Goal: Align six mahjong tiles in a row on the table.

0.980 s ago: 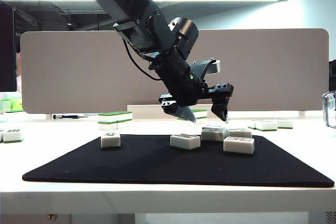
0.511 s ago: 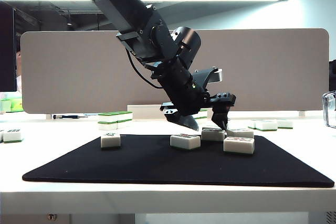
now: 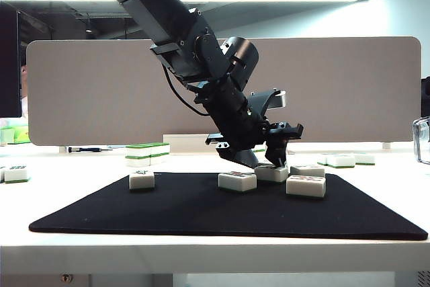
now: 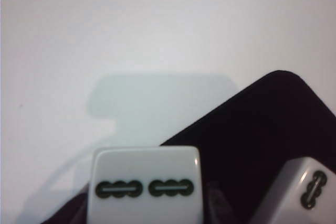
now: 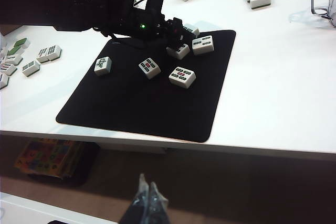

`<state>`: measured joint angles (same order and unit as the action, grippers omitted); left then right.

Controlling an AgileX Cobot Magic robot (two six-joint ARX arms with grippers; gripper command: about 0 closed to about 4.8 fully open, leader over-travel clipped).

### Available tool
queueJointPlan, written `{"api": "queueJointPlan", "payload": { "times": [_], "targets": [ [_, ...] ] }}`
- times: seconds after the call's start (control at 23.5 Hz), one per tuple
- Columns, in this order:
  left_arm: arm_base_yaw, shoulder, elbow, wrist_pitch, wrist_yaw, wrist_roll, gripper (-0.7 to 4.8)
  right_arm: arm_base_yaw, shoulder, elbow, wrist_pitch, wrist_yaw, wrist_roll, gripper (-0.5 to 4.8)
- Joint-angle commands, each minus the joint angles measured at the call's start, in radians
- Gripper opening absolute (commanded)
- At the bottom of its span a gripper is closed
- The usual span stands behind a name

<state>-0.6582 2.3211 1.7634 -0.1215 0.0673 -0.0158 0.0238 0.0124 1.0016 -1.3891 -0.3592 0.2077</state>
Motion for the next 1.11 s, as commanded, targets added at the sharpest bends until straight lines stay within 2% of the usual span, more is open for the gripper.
{"api": "queueJointPlan", "payload": {
  "times": [0.04,0.13,0.43,0.51,0.68,0.81,0.94,1.11],
  "targets": [
    [-0.002,-0.039,0.026,-0.004,0.000,0.008,1.72,0.000,-0.012,0.002,0.009,0.002,-0.003,-0.01],
    [-0.001,-0.047,0.045,-0.005,0.000,0.008,1.42,0.000,-0.012,0.002,0.009,0.002,-0.003,-0.01],
    [-0.002,-0.047,0.131,-0.081,0.005,0.008,1.42,0.000,-0.012,0.002,0.009,0.002,-0.003,-0.01],
    [-0.002,-0.050,0.167,-0.150,0.008,0.015,1.42,0.000,-0.012,0.002,0.009,0.002,-0.003,-0.01],
    [0.001,-0.061,0.210,-0.303,0.004,0.141,1.42,0.000,-0.012,0.002,0.009,0.003,-0.003,-0.01],
    [0.014,-0.098,0.208,-0.367,0.008,0.167,1.42,0.000,-0.012,0.002,0.010,0.004,-0.003,-0.01],
    [0.040,-0.129,0.208,-0.384,0.079,0.195,1.42,0.000,-0.012,0.002,0.009,0.026,-0.003,-0.01],
    [0.072,-0.180,0.207,-0.443,0.222,0.317,1.43,0.000,-0.012,0.002,0.010,0.027,-0.003,-0.01]
  ]
}}
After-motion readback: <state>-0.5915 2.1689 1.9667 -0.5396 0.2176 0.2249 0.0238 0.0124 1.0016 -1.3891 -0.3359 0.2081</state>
